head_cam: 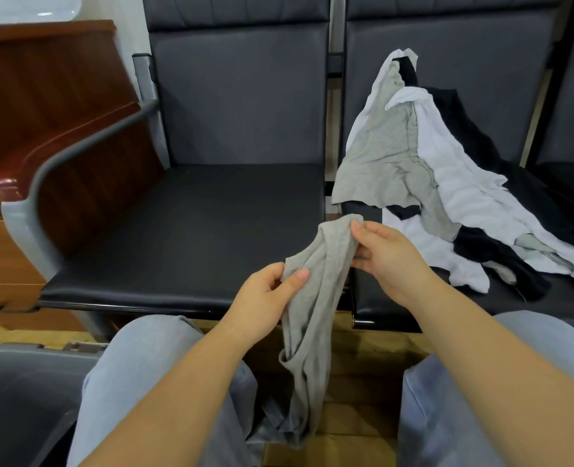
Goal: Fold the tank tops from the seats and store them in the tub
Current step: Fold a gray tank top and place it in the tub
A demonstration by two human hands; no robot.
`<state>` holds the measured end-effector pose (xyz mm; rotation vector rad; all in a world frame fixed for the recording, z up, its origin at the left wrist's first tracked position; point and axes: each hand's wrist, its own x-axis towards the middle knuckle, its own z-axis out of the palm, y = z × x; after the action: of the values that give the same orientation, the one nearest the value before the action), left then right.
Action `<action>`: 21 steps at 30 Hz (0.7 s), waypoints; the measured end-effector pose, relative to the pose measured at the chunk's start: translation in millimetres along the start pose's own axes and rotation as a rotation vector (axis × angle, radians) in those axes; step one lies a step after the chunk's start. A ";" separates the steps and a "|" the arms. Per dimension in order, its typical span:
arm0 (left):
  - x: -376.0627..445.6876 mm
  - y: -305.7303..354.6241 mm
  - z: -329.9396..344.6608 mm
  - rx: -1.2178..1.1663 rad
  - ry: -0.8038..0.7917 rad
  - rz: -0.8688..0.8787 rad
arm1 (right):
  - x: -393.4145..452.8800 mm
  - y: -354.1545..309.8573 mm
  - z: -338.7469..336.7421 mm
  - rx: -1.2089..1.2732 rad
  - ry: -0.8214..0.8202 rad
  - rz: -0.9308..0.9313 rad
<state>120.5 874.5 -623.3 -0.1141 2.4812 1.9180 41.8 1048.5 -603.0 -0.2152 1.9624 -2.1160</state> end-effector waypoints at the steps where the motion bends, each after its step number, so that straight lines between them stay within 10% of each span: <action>1: 0.9 -2.3 -1.6 0.036 0.025 0.020 | 1.3 -0.4 -1.2 0.048 0.004 0.023; 9: 0.9 -6.9 -12.1 -0.040 -0.048 0.057 | 4.0 -4.2 -4.5 0.250 0.003 0.108; 14: 0.3 -4.8 -16.9 0.026 0.167 0.055 | 5.4 -7.6 -9.0 0.294 0.036 0.082; 21: 3.3 -15.6 -38.7 0.470 0.208 -0.129 | 9.0 -14.7 -22.9 0.374 0.196 0.038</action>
<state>119.7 833.0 -628.7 -0.4746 2.8963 1.2915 25.7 1068.9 -590.8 0.1021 1.6018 -2.5059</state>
